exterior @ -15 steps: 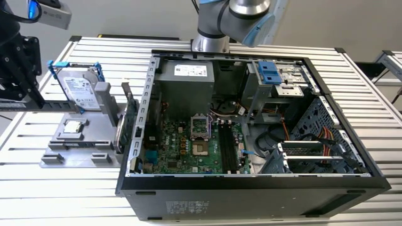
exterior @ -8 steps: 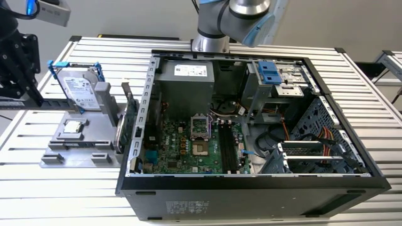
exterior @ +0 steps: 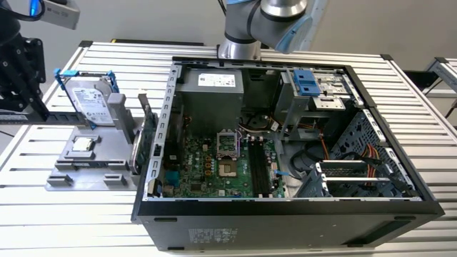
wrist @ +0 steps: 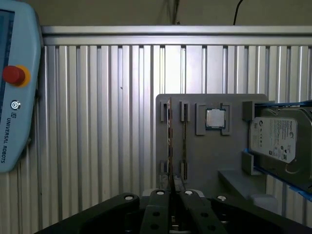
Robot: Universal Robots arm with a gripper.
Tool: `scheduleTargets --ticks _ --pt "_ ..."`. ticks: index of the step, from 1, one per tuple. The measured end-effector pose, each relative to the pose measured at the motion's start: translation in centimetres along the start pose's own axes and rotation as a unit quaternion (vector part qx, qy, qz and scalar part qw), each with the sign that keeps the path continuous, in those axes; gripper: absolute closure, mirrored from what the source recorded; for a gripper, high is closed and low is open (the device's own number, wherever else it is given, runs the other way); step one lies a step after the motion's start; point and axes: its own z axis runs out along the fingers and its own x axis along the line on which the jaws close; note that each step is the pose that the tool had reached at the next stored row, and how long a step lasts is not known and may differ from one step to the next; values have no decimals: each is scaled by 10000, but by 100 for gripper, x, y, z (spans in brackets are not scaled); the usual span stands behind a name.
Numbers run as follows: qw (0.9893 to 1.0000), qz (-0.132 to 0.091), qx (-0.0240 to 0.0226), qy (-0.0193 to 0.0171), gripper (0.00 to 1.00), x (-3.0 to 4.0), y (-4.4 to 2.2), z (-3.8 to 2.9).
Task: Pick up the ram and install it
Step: 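Pick up the ram and move it above insertion slot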
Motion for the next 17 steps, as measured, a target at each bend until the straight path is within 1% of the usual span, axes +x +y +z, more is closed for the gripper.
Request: scheduleTargets --ticks 17 --pt "10000 -2 1 -1 100 0 -135 -2"
